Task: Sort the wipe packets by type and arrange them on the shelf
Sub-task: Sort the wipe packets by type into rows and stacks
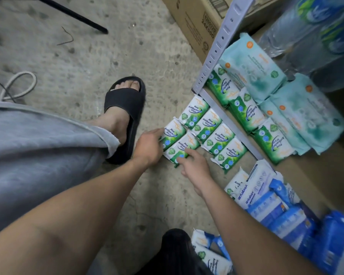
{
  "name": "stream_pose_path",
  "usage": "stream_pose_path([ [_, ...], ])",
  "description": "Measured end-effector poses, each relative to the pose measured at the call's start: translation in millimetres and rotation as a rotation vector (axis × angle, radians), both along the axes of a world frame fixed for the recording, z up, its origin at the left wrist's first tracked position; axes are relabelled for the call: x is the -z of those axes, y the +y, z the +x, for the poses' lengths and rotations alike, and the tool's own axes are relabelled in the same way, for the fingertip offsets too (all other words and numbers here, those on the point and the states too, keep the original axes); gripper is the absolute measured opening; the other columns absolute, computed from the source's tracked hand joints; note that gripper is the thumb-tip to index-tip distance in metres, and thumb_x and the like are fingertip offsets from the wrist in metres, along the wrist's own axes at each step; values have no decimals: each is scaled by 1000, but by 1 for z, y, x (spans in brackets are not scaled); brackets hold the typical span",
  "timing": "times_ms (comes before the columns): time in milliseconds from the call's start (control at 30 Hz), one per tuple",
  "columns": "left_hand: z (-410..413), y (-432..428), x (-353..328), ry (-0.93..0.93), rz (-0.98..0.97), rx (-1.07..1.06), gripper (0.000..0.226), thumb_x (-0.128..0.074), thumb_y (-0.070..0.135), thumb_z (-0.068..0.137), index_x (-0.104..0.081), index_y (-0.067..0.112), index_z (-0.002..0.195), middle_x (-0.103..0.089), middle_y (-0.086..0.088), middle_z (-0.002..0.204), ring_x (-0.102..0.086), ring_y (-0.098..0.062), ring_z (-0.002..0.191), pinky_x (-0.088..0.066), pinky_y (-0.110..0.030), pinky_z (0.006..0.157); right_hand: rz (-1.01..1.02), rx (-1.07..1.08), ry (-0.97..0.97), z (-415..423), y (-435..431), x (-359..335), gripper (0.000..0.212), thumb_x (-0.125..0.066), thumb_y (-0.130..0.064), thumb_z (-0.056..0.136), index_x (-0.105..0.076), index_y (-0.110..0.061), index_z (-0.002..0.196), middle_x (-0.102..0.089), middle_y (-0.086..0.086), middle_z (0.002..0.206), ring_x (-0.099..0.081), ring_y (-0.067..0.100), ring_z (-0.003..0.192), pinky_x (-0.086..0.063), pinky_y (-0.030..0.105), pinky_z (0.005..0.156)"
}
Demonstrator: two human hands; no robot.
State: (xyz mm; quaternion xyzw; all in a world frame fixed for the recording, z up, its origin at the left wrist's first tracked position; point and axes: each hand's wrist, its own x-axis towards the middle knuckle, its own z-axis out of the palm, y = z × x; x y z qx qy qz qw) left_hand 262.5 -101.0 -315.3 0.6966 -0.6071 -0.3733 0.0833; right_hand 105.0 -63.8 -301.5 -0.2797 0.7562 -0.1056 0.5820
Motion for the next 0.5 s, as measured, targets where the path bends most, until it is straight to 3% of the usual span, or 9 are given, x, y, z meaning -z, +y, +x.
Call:
stream_pose_path([
  [167, -9, 5, -12, -88, 60, 26, 50, -61, 10, 78, -60, 11, 128, -61, -9, 128, -55, -36, 115, -44, -38, 98, -89, -303, 142, -17, 12, -36, 52, -65, -21, 86, -57, -18, 137, -56, 2, 141, -53, 22, 126, -41, 28, 105],
  [267, -25, 14, -29, -142, 116, 3, 53, -65, 22, 83, -58, 12, 135, -57, -9, 136, -52, -34, 122, -43, -38, 102, -134, -336, 251, -36, 25, -52, 49, -61, -19, 88, -58, -20, 137, -58, 4, 139, -53, 25, 127, -41, 31, 107],
  [500, -82, 45, -69, -160, 145, 256, 53, -67, 31, 88, -56, 14, 137, -57, -11, 137, -53, -32, 125, -45, -38, 102, -214, -277, 277, -88, 72, -97, 44, -58, -15, 92, -58, -14, 136, -58, 3, 139, -54, 23, 127, -43, 35, 108],
])
